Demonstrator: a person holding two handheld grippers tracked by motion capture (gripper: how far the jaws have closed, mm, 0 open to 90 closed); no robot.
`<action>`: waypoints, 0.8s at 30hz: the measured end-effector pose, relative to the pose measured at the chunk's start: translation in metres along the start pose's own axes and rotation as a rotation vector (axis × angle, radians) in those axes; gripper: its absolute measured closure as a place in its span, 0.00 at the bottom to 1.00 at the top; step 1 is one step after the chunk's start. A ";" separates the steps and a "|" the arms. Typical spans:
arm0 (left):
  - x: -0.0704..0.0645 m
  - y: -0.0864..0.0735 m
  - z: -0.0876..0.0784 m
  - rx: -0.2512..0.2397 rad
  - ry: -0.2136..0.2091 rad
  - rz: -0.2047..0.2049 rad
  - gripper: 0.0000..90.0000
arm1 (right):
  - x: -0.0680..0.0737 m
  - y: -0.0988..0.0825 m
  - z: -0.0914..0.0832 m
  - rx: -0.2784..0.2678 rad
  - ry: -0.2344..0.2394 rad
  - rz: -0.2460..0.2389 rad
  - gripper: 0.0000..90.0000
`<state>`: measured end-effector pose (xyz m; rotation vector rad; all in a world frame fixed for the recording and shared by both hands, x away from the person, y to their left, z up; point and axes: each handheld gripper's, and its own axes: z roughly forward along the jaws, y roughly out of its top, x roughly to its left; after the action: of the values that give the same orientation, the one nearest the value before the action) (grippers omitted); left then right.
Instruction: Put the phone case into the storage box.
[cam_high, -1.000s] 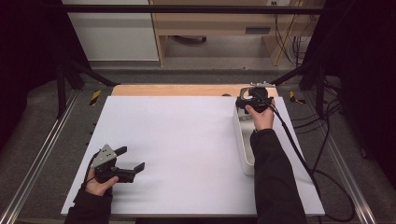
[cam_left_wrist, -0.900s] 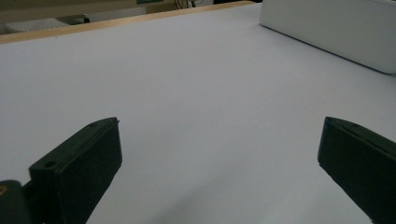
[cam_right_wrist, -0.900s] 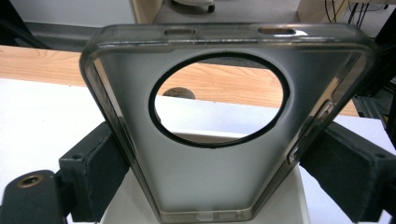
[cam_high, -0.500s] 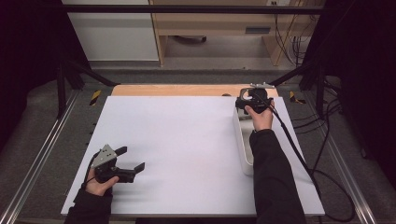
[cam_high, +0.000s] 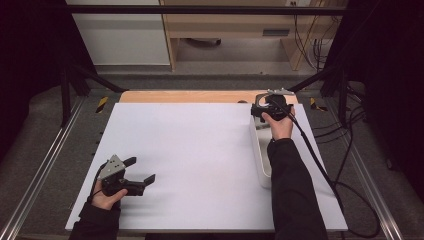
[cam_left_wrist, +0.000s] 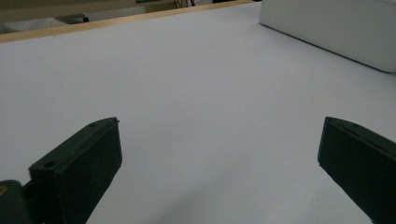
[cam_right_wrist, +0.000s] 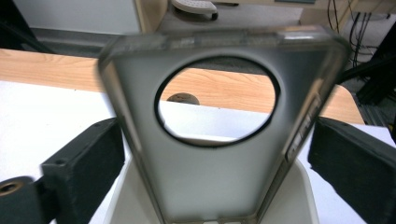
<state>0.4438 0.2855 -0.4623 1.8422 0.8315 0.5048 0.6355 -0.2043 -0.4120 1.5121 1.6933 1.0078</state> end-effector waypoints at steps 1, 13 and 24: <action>0.000 0.000 0.000 0.000 0.000 0.000 0.00 | 0.000 0.000 0.000 -0.002 0.000 -0.003 0.04; 0.000 0.000 0.000 -0.002 -0.002 0.001 0.00 | -0.006 0.006 -0.009 -0.034 0.002 -0.015 0.01; -0.001 0.001 0.000 -0.008 -0.009 -0.002 0.00 | -0.001 0.014 -0.044 -0.097 0.092 -0.042 0.01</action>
<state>0.4431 0.2846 -0.4616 1.8354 0.8238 0.4976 0.6050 -0.2105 -0.3785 1.3818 1.7059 1.1367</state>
